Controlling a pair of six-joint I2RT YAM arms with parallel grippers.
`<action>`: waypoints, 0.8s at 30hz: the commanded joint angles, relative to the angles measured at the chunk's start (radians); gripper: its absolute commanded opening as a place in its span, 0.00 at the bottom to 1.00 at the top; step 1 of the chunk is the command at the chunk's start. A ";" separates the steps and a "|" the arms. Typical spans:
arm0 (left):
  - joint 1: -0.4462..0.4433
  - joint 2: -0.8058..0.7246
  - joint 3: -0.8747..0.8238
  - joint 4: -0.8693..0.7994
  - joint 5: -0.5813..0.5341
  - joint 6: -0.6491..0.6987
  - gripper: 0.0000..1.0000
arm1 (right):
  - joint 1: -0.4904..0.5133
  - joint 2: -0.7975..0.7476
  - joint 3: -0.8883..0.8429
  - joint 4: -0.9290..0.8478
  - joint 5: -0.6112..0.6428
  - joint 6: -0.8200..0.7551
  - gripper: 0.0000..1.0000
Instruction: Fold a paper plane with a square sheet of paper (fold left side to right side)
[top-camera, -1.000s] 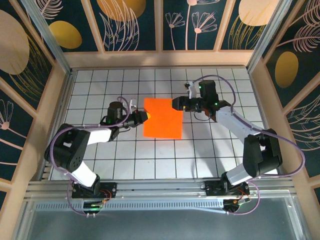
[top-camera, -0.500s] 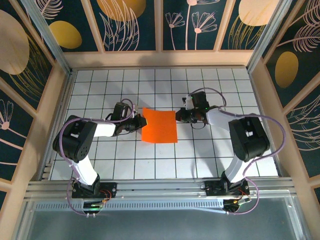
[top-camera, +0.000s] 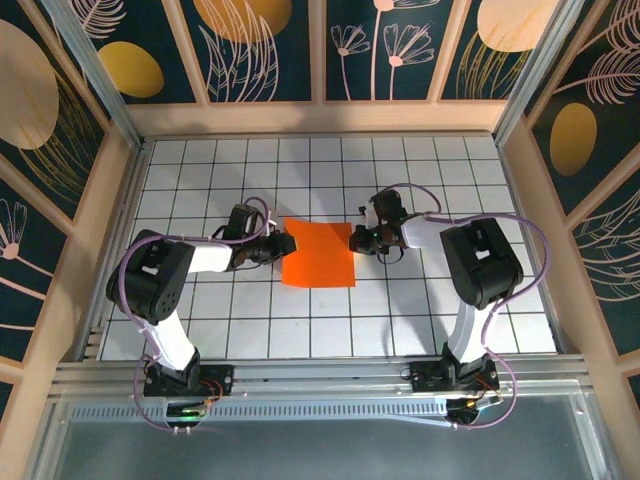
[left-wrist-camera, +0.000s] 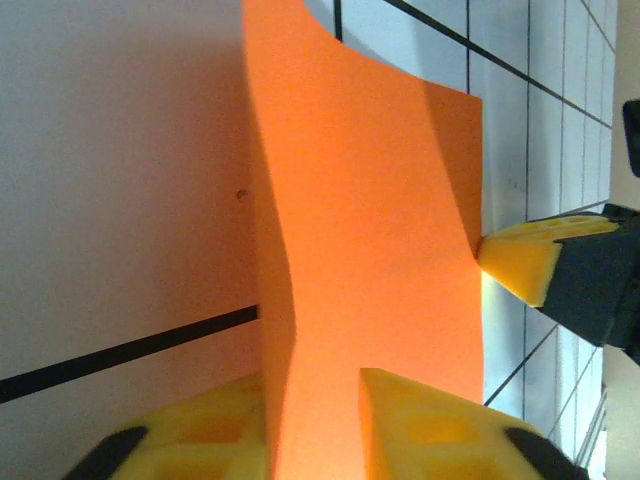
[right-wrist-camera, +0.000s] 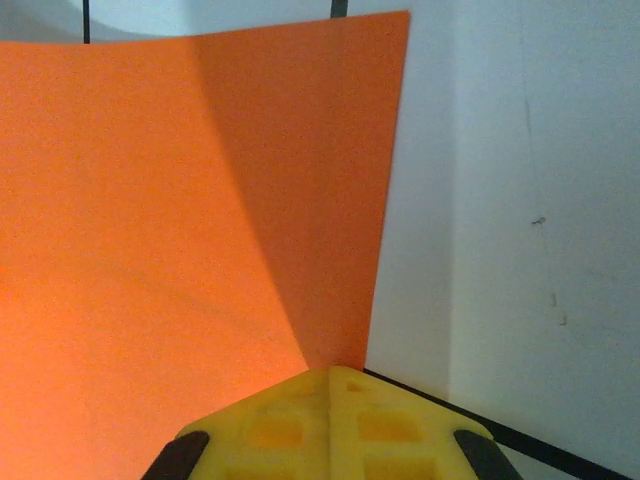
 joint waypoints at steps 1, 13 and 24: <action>-0.017 -0.031 0.040 -0.011 0.051 0.009 0.31 | 0.006 0.029 -0.004 -0.034 0.060 -0.029 0.02; -0.093 -0.009 0.119 0.043 0.113 -0.022 0.62 | 0.007 0.021 -0.020 0.019 0.033 -0.020 0.04; -0.143 0.099 0.207 0.090 0.129 -0.055 0.67 | 0.006 -0.003 -0.042 0.065 -0.008 0.002 0.05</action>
